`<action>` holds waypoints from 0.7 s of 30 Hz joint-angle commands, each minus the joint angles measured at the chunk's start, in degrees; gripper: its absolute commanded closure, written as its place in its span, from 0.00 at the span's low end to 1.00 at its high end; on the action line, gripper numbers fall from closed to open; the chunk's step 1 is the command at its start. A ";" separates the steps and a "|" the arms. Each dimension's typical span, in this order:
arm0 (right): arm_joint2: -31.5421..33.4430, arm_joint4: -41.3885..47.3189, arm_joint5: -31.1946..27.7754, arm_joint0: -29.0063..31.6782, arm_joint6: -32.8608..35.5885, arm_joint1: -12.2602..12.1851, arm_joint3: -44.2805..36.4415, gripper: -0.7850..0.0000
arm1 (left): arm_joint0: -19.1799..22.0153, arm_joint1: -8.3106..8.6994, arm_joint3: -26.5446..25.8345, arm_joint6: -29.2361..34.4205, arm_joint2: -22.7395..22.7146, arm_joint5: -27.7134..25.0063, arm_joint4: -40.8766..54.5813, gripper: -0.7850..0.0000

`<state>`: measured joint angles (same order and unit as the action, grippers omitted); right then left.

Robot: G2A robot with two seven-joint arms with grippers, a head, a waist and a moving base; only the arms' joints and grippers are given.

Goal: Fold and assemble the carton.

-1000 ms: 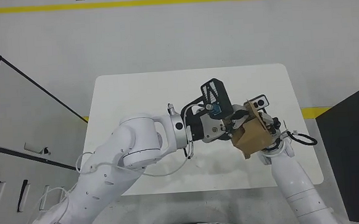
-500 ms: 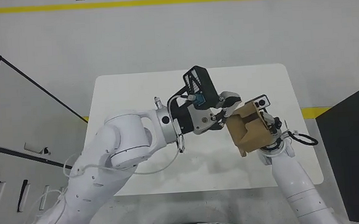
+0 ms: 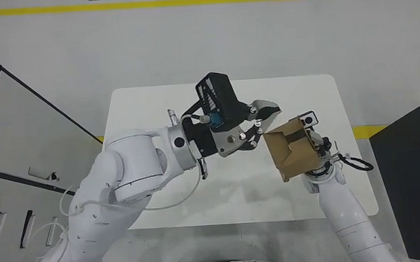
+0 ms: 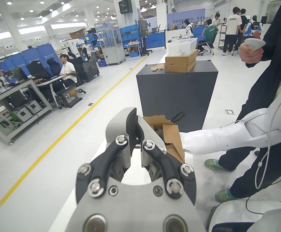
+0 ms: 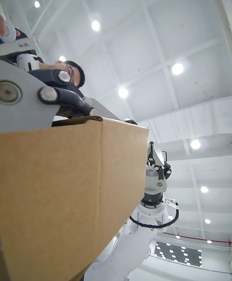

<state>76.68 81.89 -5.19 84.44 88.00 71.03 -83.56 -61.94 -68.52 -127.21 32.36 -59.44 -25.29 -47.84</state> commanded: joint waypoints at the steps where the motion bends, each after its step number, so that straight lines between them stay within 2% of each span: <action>1: 0.00 0.00 0.00 0.00 0.00 0.00 0.00 1.00 | -0.11 -0.01 -0.05 -0.24 0.03 0.04 0.07 1.00; 4: 0.71 -3.16 -1.24 0.33 -2.04 -0.14 -1.36 1.00 | 0.09 -0.02 -0.91 -1.15 0.36 -0.95 -1.24 1.00; 9: 1.99 -8.50 -2.87 0.51 -2.37 -0.45 -1.59 1.00 | 2.71 -0.32 -1.10 0.13 2.20 -1.84 -0.98 1.00; 16: 2.20 -11.86 -3.99 0.54 -2.28 -0.52 -1.61 1.00 | 7.07 -0.84 -0.19 5.92 6.21 -2.31 -3.02 1.00; 21: 2.54 -11.39 -4.88 0.46 -0.95 -0.45 -1.74 1.00 | 8.07 -0.94 0.10 10.02 7.34 -0.92 -3.55 1.00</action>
<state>79.12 70.26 -9.91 84.92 86.77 70.56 -85.33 -53.95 -69.46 -127.09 41.77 -52.14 -26.46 -51.34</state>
